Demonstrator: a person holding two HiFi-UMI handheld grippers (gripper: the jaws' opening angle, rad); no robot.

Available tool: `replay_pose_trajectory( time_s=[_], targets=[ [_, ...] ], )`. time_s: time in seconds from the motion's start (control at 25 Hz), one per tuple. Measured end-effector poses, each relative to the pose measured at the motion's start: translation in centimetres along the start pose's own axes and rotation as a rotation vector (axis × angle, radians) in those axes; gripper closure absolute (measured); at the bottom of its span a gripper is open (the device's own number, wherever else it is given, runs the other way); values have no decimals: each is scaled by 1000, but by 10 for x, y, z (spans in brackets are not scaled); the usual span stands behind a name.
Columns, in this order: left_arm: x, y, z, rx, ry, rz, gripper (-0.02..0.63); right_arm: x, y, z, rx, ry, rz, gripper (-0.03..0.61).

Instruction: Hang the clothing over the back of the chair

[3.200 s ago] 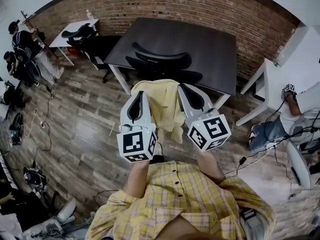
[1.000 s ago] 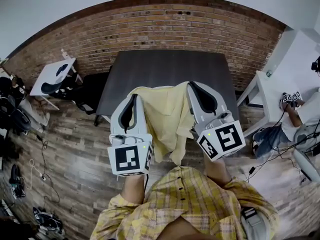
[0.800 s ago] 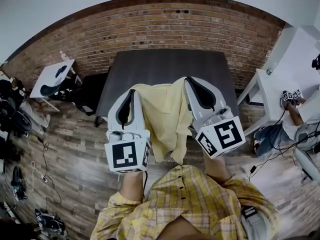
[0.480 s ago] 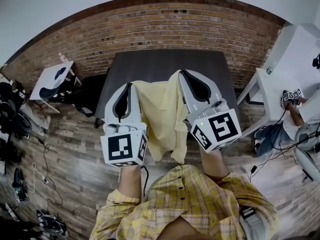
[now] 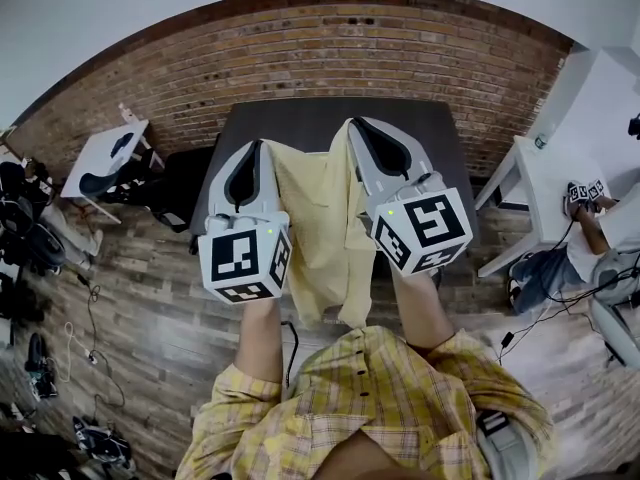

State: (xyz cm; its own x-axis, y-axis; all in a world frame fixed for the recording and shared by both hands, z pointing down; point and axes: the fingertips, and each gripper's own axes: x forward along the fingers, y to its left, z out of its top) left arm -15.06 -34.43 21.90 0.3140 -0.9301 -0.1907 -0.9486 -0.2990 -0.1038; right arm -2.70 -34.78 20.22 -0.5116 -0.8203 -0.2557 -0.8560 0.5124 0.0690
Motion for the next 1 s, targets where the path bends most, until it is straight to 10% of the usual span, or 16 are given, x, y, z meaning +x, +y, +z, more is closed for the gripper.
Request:
replay_pose_trajectory(
  time_s=[1.0],
  targets=[
    [78,6,-24,37,110,-35,609,51,-47,-30,4,94,-58,563]
  ],
)
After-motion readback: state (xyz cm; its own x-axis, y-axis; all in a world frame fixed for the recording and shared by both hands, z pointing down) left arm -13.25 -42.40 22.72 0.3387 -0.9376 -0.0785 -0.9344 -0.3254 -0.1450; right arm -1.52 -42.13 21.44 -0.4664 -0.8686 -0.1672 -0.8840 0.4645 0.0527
